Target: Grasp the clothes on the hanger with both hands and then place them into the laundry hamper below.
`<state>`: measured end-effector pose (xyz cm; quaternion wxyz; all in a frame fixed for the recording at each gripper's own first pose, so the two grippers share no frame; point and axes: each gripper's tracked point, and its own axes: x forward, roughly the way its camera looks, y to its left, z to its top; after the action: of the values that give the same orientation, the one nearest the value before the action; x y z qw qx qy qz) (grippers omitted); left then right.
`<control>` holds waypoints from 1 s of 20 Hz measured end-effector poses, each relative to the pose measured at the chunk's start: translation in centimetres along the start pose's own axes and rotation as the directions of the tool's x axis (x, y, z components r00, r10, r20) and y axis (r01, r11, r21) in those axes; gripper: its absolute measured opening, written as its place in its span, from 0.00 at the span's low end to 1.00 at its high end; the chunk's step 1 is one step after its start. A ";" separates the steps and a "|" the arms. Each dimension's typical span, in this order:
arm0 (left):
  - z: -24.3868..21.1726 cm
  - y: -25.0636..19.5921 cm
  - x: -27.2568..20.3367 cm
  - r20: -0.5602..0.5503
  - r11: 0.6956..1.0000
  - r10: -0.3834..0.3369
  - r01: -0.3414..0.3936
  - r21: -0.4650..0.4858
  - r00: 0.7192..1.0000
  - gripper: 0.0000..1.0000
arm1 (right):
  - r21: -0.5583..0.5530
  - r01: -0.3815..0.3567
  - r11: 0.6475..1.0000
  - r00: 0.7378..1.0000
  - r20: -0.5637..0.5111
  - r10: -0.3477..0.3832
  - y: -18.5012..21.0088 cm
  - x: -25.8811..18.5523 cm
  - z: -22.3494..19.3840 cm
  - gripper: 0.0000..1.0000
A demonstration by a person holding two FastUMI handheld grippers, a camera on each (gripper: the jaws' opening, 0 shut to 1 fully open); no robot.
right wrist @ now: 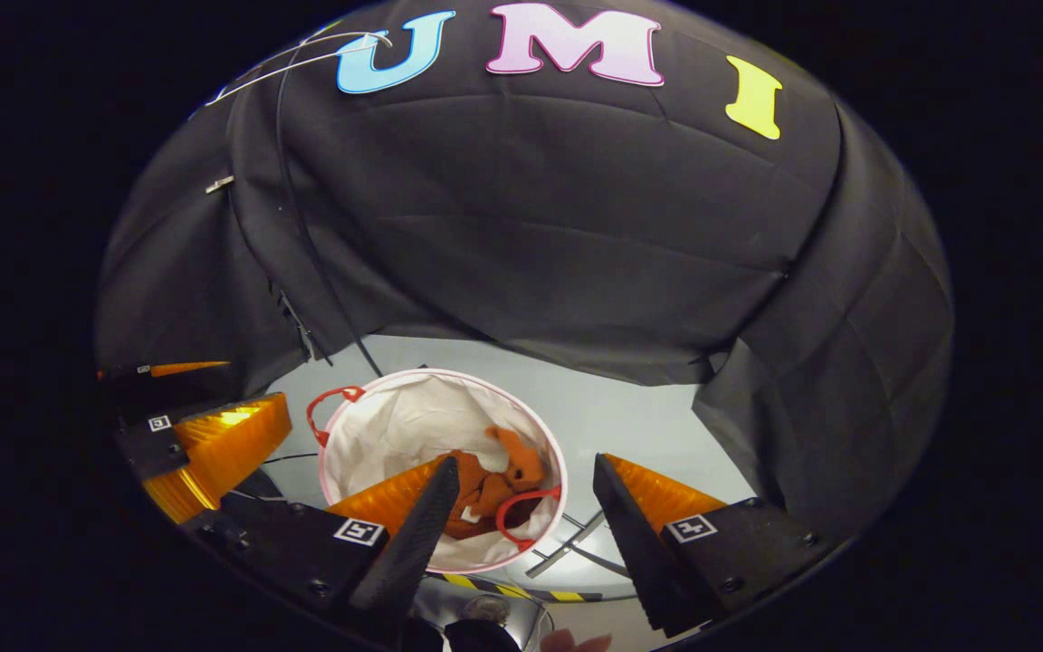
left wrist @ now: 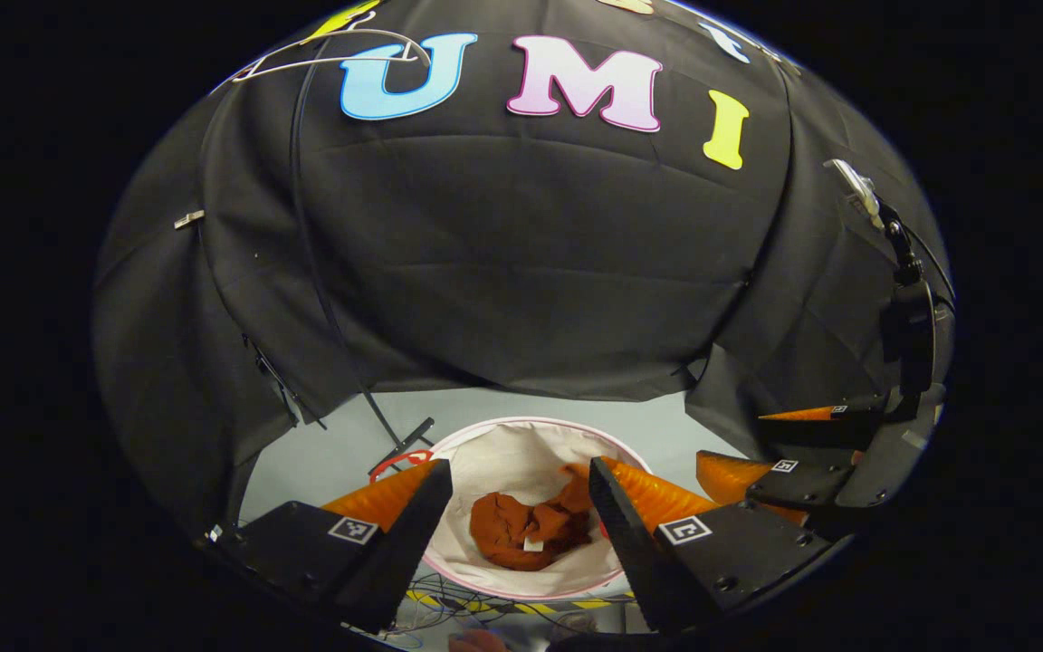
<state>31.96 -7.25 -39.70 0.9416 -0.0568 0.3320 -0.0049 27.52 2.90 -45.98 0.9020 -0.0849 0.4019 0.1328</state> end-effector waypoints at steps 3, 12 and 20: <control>-0.2 0.0 -1.2 0.002 1.000 -0.003 0.003 0.020 1.000 0.96 | 0.000 -0.001 1.000 1.000 0.019 0.001 0.5 -1.6 0.5 0.98; 1.0 1.5 -8.7 0.082 1.000 -0.022 0.021 0.012 0.996 0.96 | 0.050 0.030 0.998 0.988 0.148 -0.037 2.1 -9.7 2.9 0.99; 7.1 1.7 -18.3 0.299 0.999 -0.046 0.039 0.029 0.953 0.96 | 0.094 0.063 0.994 0.940 0.329 -0.090 3.2 -19.6 7.5 0.98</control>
<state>22.07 -3.98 -23.01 0.9813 -0.0531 0.1840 -0.0201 19.22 4.55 -26.47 0.9641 -0.0398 0.2453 0.0935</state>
